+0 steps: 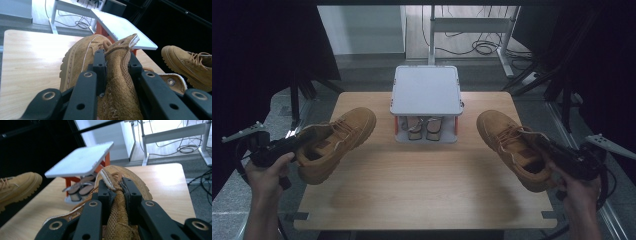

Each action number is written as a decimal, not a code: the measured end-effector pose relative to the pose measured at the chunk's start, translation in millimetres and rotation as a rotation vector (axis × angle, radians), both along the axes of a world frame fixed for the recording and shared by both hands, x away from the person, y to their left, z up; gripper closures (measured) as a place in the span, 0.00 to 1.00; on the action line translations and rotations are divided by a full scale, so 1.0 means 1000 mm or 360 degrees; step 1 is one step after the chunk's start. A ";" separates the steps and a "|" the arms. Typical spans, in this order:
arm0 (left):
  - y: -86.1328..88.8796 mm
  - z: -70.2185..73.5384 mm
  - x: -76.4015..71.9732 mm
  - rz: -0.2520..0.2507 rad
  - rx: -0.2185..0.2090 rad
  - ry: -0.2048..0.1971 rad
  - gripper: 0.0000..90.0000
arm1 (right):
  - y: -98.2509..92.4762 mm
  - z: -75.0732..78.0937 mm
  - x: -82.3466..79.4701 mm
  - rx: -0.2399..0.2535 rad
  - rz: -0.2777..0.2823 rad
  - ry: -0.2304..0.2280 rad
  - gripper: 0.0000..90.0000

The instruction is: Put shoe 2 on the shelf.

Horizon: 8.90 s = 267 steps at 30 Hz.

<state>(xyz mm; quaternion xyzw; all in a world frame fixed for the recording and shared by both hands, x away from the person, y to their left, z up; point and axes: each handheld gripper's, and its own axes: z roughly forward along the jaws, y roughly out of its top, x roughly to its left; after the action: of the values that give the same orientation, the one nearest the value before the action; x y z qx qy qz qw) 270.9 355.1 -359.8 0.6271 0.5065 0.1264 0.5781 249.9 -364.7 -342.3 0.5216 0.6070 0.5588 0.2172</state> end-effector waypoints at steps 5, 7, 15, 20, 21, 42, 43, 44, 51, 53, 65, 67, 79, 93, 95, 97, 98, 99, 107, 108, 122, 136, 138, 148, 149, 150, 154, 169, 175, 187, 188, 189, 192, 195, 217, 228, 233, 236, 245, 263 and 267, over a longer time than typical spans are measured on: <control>-0.004 0.010 0.005 0.0003 -0.0007 -0.0033 0.84 | -0.001 0.010 0.003 0.0038 -0.0023 -0.0033 0.87; -0.004 0.014 0.006 0.0001 -0.0008 -0.0050 0.84 | -0.001 0.013 0.004 0.0041 -0.0035 -0.0051 0.87; -0.009 0.031 0.013 -0.0007 -0.0034 -0.0099 0.83 | -0.001 0.031 0.008 0.0062 -0.0069 -0.0105 0.87; -0.013 0.040 0.019 -0.0008 -0.0052 -0.0119 0.83 | 0.001 0.041 0.012 0.0072 -0.0077 -0.0132 0.87; -0.014 0.042 0.020 -0.0008 -0.0055 -0.0124 0.83 | 0.001 0.043 0.013 0.0077 -0.0076 -0.0137 0.87; -0.028 0.069 0.048 0.0027 -0.0097 -0.0193 0.83 | 0.032 0.072 0.041 0.0107 -0.0044 -0.0241 0.87; -0.030 0.069 0.050 0.0023 -0.0097 -0.0189 0.83 | 0.033 0.074 0.042 0.0112 -0.0043 -0.0242 0.87; -0.031 0.070 0.051 0.0026 -0.0096 -0.0189 0.83 | 0.034 0.075 0.044 0.0112 -0.0038 -0.0243 0.87; -0.042 0.077 0.063 0.0007 -0.0089 -0.0198 0.83 | 0.044 0.082 0.055 0.0119 -0.0037 -0.0260 0.87; -0.045 0.079 0.066 0.0002 -0.0097 -0.0199 0.83 | 0.047 0.084 0.059 0.0121 -0.0036 -0.0268 0.87; -0.068 0.087 0.087 -0.0025 -0.0127 -0.0200 0.83 | 0.063 0.091 0.079 0.0200 -0.0041 -0.0287 0.87; -0.072 0.088 0.090 -0.0026 -0.0135 -0.0200 0.83 | 0.066 0.091 0.082 0.0206 -0.0043 -0.0284 0.87; -0.093 0.089 0.108 -0.0045 -0.0124 -0.0186 0.83 | 0.080 0.089 0.098 0.0212 -0.0064 -0.0273 0.87; -0.110 0.089 0.126 -0.0019 -0.0106 -0.0169 0.83 | 0.097 0.089 0.111 0.0248 -0.0044 -0.0261 0.87; -0.112 0.089 0.128 -0.0018 -0.0121 -0.0169 0.83 | 0.099 0.089 0.113 0.0252 -0.0042 -0.0257 0.87; -0.116 0.090 0.130 -0.0013 -0.0132 -0.0167 0.83 | 0.103 0.089 0.116 0.0260 -0.0045 -0.0254 0.87; -0.117 0.090 0.131 -0.0011 -0.0132 -0.0166 0.83 | 0.105 0.089 0.118 0.0267 -0.0048 -0.0249 0.87; -0.119 0.090 0.133 -0.0005 -0.0135 -0.0162 0.83 | 0.107 0.089 0.119 0.0276 -0.0053 -0.0240 0.87; -0.141 0.089 0.153 0.0072 -0.0185 -0.0139 0.83 | 0.128 0.086 0.142 0.0327 -0.0096 -0.0214 0.87; -0.144 0.088 0.155 0.0082 -0.0188 -0.0136 0.83 | 0.131 0.086 0.145 0.0335 -0.0101 -0.0216 0.88; -0.173 0.077 0.198 0.0224 -0.0269 -0.0074 0.82 | 0.168 0.082 0.191 0.0445 -0.0186 -0.0183 0.87; -0.184 0.060 0.224 0.0263 -0.0418 0.0037 0.81 | 0.205 0.056 0.233 0.0623 -0.0262 -0.0107 0.87; -0.185 0.054 0.227 0.0255 -0.0464 0.0076 0.81 | 0.206 0.050 0.236 0.0647 -0.0262 -0.0080 0.87; -0.176 0.040 0.230 0.0182 -0.0403 0.0094 0.74 | 0.199 0.043 0.242 0.0528 -0.0164 -0.0053 0.77; -0.175 0.040 0.231 0.0165 -0.0370 0.0080 0.73 | 0.197 0.044 0.242 0.0495 -0.0161 -0.0078 0.77; -0.176 0.041 0.231 0.0140 -0.0343 0.0069 0.71 | 0.195 0.045 0.241 0.0459 -0.0167 -0.0094 0.74; -0.175 0.045 0.231 0.0093 -0.0253 0.0037 0.56 | 0.188 0.045 0.240 0.0295 -0.0166 -0.0132 0.64; -0.158 0.069 0.196 -0.0008 -0.0065 -0.0160 0.51 | 0.165 0.054 0.215 0.0210 0.0000 -0.0231 0.51; -0.140 0.066 0.182 0.0015 -0.0029 -0.0161 0.62 | 0.141 0.055 0.198 0.0179 -0.0018 -0.0248 0.60; -0.113 0.036 0.169 0.0052 0.0160 -0.0080 0.96 | 0.114 0.025 0.189 -0.0071 -0.0023 -0.0122 0.93; -0.112 0.034 0.170 0.0050 0.0174 -0.0070 0.98 | 0.114 0.022 0.189 -0.0099 -0.0011 -0.0106 0.95; -0.112 0.030 0.170 0.0052 0.0200 -0.0058 0.98 | 0.114 0.020 0.189 -0.0119 -0.0007 -0.0094 0.96; -0.111 0.019 0.172 0.0047 0.0233 -0.0024 1.00 | 0.115 0.012 0.188 -0.0202 0.0002 -0.0082 0.99; -0.112 0.011 0.174 0.0044 0.0270 0.0006 1.00 | 0.116 0.007 0.189 -0.0249 0.0006 -0.0058 0.99; -0.146 0.006 0.192 0.0000 0.0332 0.0032 1.00 | 0.151 -0.015 0.202 -0.0408 0.0072 0.0018 0.99; -0.157 0.008 0.194 -0.0010 0.0323 0.0031 1.00 | 0.158 -0.015 0.200 -0.0476 0.0025 -0.0010 0.99; -0.166 0.006 0.197 -0.0005 0.0299 0.0030 1.00 | 0.162 -0.015 0.199 -0.0444 0.0033 -0.0015 0.99; -0.167 0.006 0.198 0.0014 0.0284 0.0041 1.00 | 0.171 -0.015 0.197 -0.0458 0.0063 -0.0040 0.99; -0.187 0.005 0.202 -0.0046 0.0228 0.0046 1.00 | 0.181 -0.016 0.198 -0.0423 0.0094 -0.0056 0.99; -0.201 0.003 0.205 -0.0043 0.0208 0.0042 1.00 | 0.193 -0.020 0.199 -0.0370 0.0131 -0.0084 0.99; -0.199 0.003 0.205 -0.0048 0.0215 0.0038 1.00 | 0.191 -0.021 0.199 -0.0368 0.0143 -0.0087 0.99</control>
<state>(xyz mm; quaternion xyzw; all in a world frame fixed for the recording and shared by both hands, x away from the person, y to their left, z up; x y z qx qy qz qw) 475.8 156.1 -357.0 0.6737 0.4942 0.1442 0.5303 448.7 -174.0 -363.0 0.4501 0.6840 0.5083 0.2670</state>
